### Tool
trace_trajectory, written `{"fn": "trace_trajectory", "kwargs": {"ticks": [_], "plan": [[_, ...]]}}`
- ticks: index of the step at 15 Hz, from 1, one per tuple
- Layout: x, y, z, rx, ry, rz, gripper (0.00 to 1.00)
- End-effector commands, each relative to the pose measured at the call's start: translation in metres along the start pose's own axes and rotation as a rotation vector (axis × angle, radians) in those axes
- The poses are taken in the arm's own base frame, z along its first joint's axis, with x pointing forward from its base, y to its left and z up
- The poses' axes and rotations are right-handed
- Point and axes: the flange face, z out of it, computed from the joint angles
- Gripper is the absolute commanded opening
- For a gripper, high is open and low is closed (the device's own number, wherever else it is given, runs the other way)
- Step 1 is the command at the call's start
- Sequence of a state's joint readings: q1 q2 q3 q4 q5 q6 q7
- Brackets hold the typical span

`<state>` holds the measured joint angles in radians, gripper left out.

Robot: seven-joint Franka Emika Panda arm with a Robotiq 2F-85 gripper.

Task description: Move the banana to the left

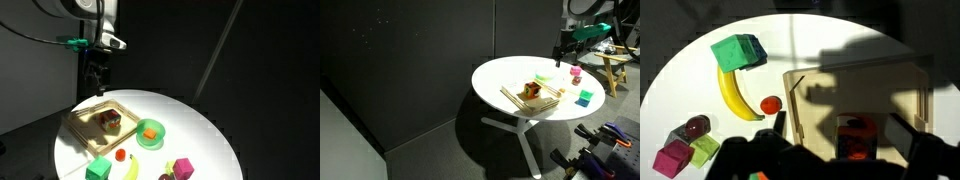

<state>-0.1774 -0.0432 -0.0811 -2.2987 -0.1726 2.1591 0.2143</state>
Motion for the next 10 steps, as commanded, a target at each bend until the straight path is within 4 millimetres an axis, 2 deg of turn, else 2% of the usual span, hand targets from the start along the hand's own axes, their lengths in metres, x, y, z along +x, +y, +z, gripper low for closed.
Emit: {"fn": "trace_trajectory", "kwargs": {"ticks": [1,10], "plan": [[0.0010,0.0005,0.0021,-0.001,-0.005,-0.001,1.00],[0.0013,0.0016,0.0049,0.000,-0.004,-0.002,1.00]]}}
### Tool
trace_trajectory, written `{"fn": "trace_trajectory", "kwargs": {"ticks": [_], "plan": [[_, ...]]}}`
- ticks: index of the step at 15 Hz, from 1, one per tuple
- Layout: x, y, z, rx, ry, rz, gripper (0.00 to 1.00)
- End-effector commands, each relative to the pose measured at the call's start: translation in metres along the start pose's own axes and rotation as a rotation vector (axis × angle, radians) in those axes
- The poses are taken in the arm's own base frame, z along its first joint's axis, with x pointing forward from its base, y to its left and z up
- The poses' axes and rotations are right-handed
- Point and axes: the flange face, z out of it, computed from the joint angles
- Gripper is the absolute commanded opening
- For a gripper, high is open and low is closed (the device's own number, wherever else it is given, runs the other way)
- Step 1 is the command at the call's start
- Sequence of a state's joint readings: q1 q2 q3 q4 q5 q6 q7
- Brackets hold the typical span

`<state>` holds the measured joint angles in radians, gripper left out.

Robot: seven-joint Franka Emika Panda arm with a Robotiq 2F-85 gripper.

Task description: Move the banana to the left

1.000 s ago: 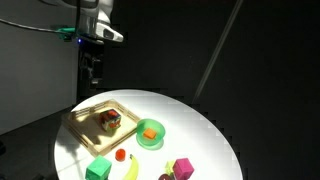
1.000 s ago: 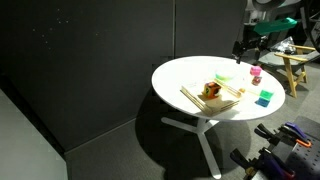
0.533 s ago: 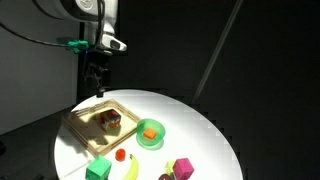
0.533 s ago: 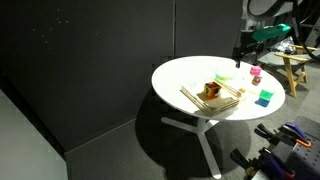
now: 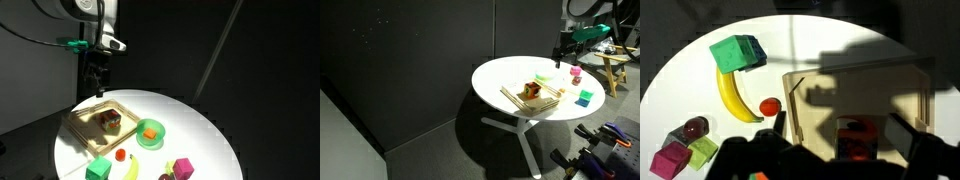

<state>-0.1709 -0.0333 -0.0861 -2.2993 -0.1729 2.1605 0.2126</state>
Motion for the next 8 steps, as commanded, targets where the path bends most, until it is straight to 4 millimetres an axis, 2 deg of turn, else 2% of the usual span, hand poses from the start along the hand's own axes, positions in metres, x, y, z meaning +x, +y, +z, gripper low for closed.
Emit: {"fn": "trace_trajectory", "kwargs": {"ticks": [1,8], "plan": [[0.003,0.008,0.003,-0.001,0.007,0.012,1.00],[0.015,0.047,0.025,0.006,0.014,0.087,1.00]]}}
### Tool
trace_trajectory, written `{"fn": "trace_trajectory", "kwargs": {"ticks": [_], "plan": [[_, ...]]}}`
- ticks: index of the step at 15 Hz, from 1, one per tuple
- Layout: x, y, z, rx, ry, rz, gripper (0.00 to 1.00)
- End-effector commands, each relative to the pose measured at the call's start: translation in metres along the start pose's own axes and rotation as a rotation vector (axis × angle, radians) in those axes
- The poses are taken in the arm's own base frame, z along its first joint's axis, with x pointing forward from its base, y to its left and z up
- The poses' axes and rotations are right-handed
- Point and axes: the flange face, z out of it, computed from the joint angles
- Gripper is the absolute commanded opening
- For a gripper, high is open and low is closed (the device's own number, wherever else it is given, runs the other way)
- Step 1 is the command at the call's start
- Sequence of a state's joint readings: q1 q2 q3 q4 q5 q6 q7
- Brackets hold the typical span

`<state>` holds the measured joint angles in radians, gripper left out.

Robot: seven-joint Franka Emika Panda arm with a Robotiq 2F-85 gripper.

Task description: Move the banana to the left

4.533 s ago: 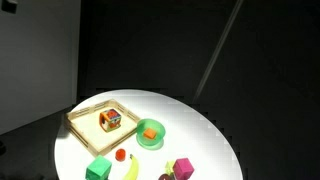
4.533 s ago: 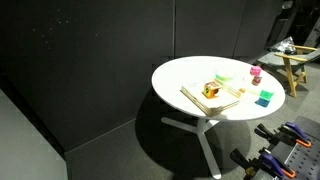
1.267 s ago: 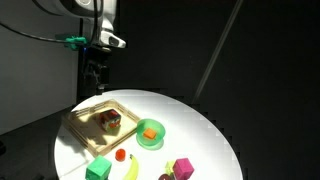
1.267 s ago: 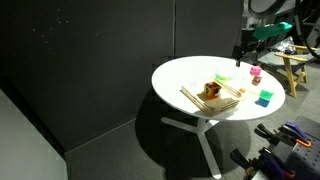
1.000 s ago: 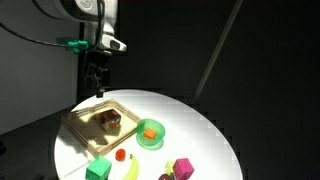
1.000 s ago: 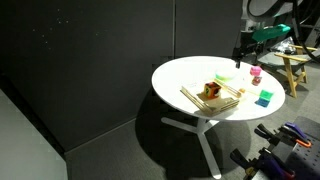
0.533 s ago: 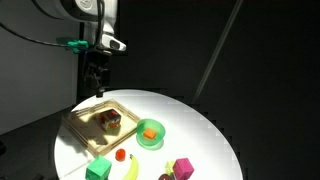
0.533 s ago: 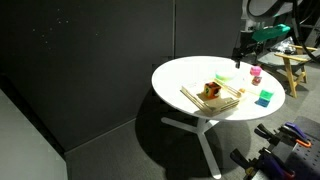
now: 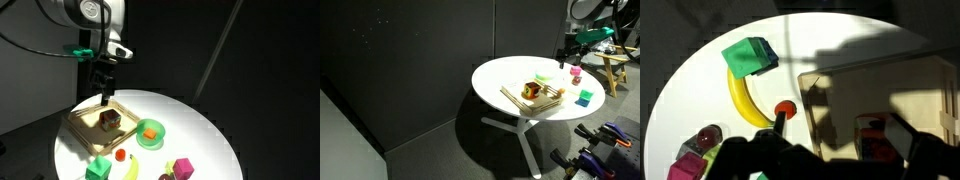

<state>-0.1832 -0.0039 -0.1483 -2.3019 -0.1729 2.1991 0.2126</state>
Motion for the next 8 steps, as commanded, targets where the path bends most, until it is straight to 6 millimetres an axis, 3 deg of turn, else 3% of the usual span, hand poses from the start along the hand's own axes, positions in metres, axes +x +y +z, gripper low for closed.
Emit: {"fn": "trace_trajectory", "kwargs": {"ticks": [1,8], "plan": [[0.010,0.018,0.011,0.000,0.019,0.026,1.00],[0.021,0.057,0.041,-0.010,0.021,0.093,1.00]]}}
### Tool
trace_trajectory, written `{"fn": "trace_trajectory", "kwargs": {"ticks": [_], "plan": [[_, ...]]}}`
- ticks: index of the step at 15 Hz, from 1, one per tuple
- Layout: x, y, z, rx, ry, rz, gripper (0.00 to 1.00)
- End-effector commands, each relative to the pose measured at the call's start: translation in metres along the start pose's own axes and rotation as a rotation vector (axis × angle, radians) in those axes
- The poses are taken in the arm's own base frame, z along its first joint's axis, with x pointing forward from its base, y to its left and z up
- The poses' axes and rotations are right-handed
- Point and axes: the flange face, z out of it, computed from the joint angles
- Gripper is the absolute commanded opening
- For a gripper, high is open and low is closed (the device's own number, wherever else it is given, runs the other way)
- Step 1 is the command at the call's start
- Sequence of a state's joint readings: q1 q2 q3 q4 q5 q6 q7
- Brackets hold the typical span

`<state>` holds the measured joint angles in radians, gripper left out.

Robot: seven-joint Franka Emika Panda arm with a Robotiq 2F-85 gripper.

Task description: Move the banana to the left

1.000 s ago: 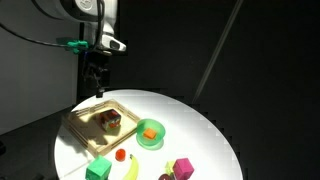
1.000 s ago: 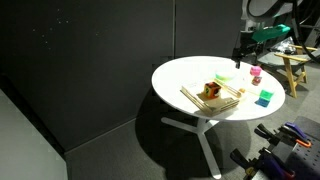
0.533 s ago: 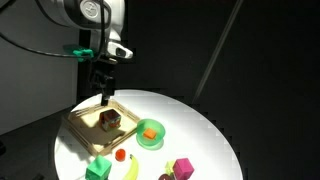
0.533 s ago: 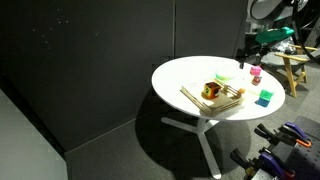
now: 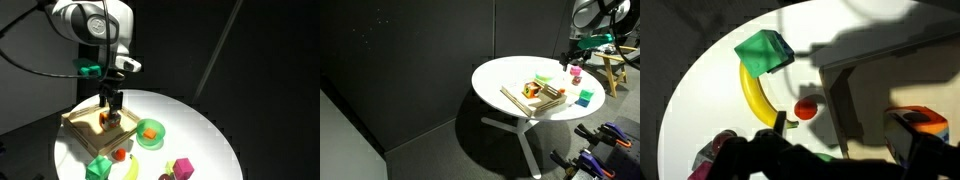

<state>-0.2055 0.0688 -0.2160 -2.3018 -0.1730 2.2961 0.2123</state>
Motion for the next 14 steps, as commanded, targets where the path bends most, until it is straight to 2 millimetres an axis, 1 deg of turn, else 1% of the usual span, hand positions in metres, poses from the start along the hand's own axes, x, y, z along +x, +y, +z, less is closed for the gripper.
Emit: {"fn": "trace_trajectory", "kwargs": {"ticks": [1,8,14], "plan": [[0.009,0.024,0.012,-0.012,0.006,0.025,1.00],[0.012,0.069,0.035,0.003,-0.033,0.112,1.00],[0.014,0.096,0.059,0.009,-0.053,0.141,1.00]]}}
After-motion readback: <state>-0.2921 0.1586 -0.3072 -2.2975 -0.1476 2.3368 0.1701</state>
